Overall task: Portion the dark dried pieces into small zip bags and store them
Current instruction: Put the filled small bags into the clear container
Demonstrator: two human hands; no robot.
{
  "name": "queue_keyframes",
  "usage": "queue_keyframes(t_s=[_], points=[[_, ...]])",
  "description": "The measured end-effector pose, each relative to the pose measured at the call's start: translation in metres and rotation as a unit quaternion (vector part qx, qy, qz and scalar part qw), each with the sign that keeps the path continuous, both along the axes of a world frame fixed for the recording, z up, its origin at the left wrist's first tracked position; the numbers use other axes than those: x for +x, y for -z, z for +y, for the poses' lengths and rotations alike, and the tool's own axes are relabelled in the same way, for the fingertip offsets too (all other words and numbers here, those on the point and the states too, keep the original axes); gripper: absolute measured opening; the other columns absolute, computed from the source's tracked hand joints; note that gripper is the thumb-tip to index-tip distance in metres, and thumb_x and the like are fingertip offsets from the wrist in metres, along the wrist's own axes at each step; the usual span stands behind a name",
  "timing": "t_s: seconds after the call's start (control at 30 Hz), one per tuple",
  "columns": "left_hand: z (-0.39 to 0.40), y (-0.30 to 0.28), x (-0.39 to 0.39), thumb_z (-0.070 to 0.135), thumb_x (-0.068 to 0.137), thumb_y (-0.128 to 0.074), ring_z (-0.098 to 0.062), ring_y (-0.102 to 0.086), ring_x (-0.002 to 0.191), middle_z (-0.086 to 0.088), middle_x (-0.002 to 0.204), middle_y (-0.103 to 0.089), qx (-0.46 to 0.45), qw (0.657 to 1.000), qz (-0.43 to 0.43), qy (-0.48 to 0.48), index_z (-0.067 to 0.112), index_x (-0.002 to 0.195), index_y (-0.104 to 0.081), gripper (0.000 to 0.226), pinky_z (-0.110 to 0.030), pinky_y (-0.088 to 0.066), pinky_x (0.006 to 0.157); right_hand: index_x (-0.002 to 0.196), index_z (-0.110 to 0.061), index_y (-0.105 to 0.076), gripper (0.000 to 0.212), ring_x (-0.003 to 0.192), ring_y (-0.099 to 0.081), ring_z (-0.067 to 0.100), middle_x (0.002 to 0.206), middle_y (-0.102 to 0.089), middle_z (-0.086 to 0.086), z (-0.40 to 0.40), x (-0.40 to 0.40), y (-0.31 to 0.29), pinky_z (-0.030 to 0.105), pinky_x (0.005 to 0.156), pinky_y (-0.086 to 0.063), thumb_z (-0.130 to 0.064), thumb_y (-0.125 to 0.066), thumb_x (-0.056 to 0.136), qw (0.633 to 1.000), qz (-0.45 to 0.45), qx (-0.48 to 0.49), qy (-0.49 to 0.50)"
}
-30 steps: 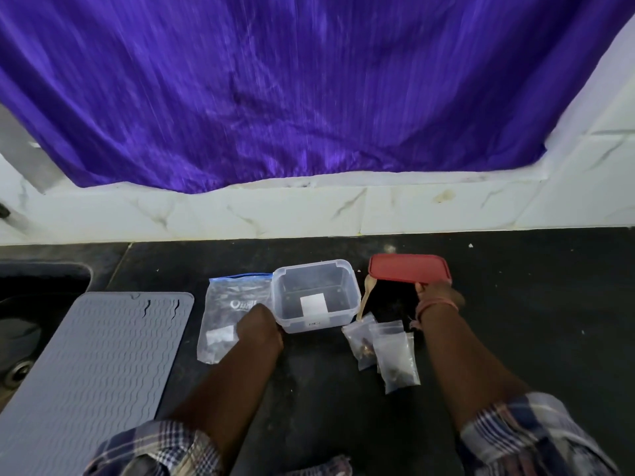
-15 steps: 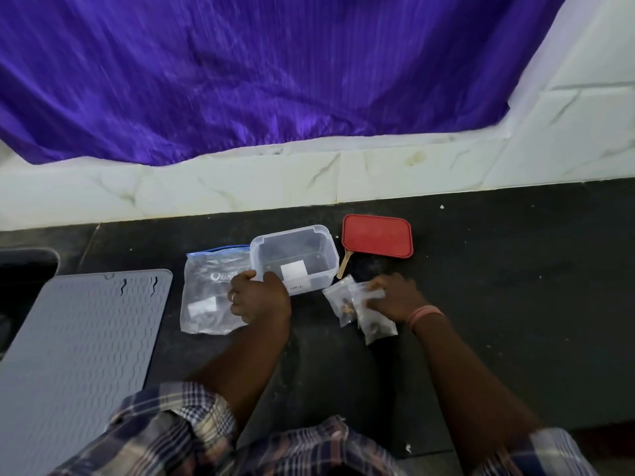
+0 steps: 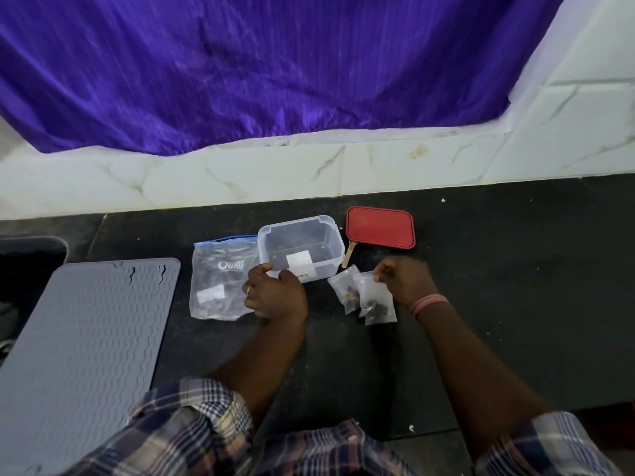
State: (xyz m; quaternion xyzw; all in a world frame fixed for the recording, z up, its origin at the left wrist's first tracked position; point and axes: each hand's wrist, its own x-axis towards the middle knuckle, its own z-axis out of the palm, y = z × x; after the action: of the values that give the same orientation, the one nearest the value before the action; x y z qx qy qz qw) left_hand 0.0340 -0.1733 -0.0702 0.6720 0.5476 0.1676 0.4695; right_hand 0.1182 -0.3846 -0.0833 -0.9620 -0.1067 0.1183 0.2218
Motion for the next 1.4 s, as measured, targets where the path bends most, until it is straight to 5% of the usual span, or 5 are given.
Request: queue_keyframes(t_s=[0.33, 0.6, 1.0, 1.17, 1.4], points=[[-0.011, -0.016, -0.006, 0.032, 0.101, -0.061, -0.004, -0.064, 0.085, 0.013, 0.096, -0.068, 0.027, 0.956, -0.158, 0.247, 0.020, 0.109, -0.067, 0.016, -0.027, -0.049, 0.079, 0.091, -0.008, -0.068, 0.008, 0.069, -0.064, 0.002, 0.083, -0.072, 0.000, 0.053, 0.004, -0.063, 0.015, 0.065, -0.049, -0.003, -0.062, 0.092, 0.958, 0.076, 0.260, -0.092], [0.007, -0.027, 0.000, 0.018, 0.101, -0.063, -0.011, -0.071, 0.069, -0.011, 0.088, -0.075, -0.164, 0.933, -0.230, 0.221, -0.001, 0.107, -0.069, 0.021, -0.020, -0.057, 0.060, 0.108, -0.016, -0.065, 0.026, 0.085, -0.072, 0.021, 0.103, -0.074, 0.010, 0.106, 0.016, -0.051, 0.036, 0.069, -0.060, -0.021, -0.079, 0.086, 0.857, 0.192, 0.465, 0.112], [0.064, -0.015, 0.024, 0.028, 0.093, -0.071, -0.027, -0.066, 0.111, -0.006, 0.122, -0.070, -0.004, 0.995, -0.024, 0.101, 0.020, 0.120, -0.067, 0.028, -0.040, -0.053, 0.100, 0.080, -0.005, -0.066, 0.015, 0.072, -0.071, 0.029, 0.081, -0.073, 0.014, 0.156, 0.037, -0.030, 0.046, 0.075, -0.062, -0.012, -0.078, 0.082, 0.924, 0.239, 0.278, 0.105], [0.076, 0.004, 0.022, 0.021, 0.095, -0.068, -0.026, -0.067, 0.113, -0.008, 0.128, -0.069, -0.060, 0.984, 0.078, 0.146, 0.018, 0.133, -0.064, 0.039, -0.042, -0.055, 0.101, 0.116, -0.008, -0.065, 0.068, 0.102, -0.065, 0.024, 0.112, -0.069, 0.008, 0.175, 0.038, -0.034, 0.031, 0.086, -0.051, -0.037, -0.093, 0.062, 0.982, 0.185, -0.040, 0.000], [0.074, 0.001, 0.019, 0.026, 0.098, -0.066, -0.027, -0.068, 0.110, -0.007, 0.123, -0.073, -0.066, 0.986, 0.067, 0.140, 0.016, 0.125, -0.071, 0.029, -0.039, -0.055, 0.099, 0.123, -0.007, -0.061, 0.038, 0.111, -0.062, 0.030, 0.118, -0.067, 0.013, 0.200, 0.027, -0.019, 0.041, 0.103, -0.049, -0.029, -0.066, 0.093, 0.980, 0.195, -0.044, 0.021]])
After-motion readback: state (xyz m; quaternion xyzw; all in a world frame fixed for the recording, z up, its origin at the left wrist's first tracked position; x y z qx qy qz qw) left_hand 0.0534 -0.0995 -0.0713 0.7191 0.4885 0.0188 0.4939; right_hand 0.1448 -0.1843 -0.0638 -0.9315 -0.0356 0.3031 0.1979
